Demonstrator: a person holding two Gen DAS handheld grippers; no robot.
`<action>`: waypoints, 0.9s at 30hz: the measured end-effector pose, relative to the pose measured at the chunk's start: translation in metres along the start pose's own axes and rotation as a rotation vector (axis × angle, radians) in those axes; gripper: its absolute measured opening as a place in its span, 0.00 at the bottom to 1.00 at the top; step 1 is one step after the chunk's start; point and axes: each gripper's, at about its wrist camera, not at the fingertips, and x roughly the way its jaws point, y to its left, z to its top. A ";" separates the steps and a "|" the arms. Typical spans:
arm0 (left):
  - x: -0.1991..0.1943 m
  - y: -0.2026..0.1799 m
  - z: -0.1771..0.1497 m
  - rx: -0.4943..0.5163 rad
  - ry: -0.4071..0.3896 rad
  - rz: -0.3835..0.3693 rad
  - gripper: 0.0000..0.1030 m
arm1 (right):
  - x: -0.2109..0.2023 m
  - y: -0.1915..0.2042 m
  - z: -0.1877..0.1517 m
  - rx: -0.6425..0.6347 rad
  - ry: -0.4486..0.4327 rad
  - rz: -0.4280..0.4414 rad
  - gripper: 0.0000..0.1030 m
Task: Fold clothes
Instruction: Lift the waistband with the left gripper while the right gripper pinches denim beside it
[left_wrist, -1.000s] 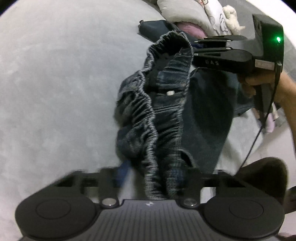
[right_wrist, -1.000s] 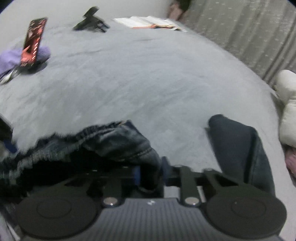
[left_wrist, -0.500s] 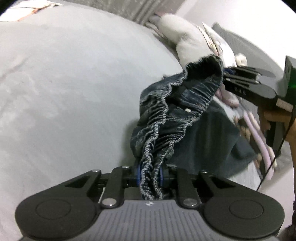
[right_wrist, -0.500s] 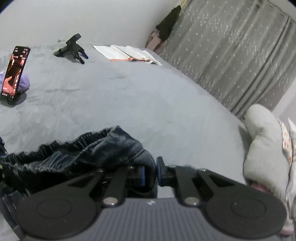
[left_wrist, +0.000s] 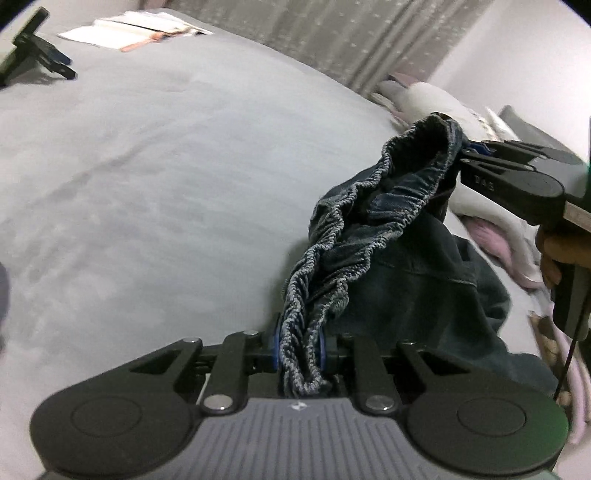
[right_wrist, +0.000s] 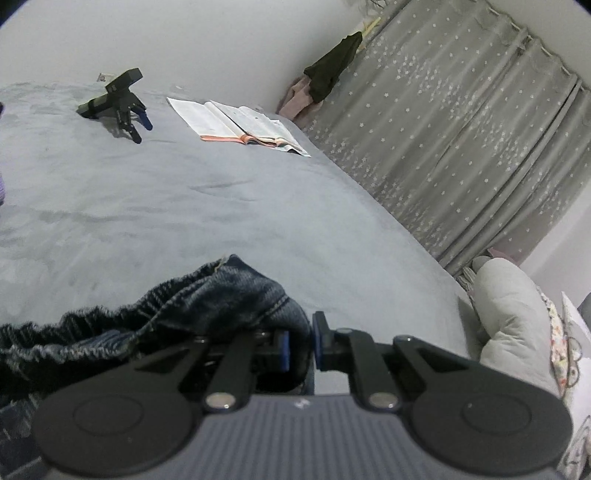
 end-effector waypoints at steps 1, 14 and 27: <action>0.002 0.003 0.002 -0.010 -0.003 0.015 0.16 | 0.005 0.002 0.002 -0.001 -0.001 0.000 0.10; 0.021 0.033 0.013 -0.040 0.001 0.090 0.27 | 0.125 0.066 0.025 0.001 0.049 0.052 0.11; 0.032 0.039 0.008 -0.008 -0.036 0.112 0.54 | 0.184 0.076 0.003 0.109 0.091 0.169 0.13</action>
